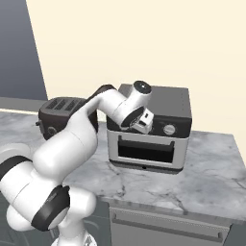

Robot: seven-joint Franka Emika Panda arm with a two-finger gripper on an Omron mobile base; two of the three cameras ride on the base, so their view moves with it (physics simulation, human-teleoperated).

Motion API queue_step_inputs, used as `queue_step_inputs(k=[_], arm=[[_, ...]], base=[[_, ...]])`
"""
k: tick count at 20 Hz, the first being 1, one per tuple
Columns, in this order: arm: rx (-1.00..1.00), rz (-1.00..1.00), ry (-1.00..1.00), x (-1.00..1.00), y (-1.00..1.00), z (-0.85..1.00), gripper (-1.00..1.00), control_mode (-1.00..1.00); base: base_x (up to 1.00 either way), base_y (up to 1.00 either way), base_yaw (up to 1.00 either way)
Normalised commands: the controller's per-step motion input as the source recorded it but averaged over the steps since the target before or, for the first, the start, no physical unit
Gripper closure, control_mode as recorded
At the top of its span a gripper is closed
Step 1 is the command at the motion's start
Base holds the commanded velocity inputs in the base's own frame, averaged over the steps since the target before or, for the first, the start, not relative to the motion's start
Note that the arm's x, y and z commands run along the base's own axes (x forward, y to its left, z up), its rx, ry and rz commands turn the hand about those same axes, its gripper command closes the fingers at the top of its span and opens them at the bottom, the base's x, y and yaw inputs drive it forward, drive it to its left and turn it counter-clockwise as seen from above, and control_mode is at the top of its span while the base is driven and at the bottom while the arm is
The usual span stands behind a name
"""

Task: Pick up the bagel from the plate, place it on the toaster oven rack, close the door, and set the timer.

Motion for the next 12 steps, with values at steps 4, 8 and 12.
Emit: queue_step_inputs(k=[4,8,12], arm=[[0.14,0.03,0.00,0.00,-0.64,-0.11,1.00,-1.00],[0.12,0.03,0.00,0.00,-0.55,-0.10,1.00,-1.00],[0.11,0.03,0.00,0.00,-0.50,-0.05,1.00,-1.00]], base=[[0.00,0.00,0.00],[0.00,0.00,0.00],[0.00,0.00,0.00]])
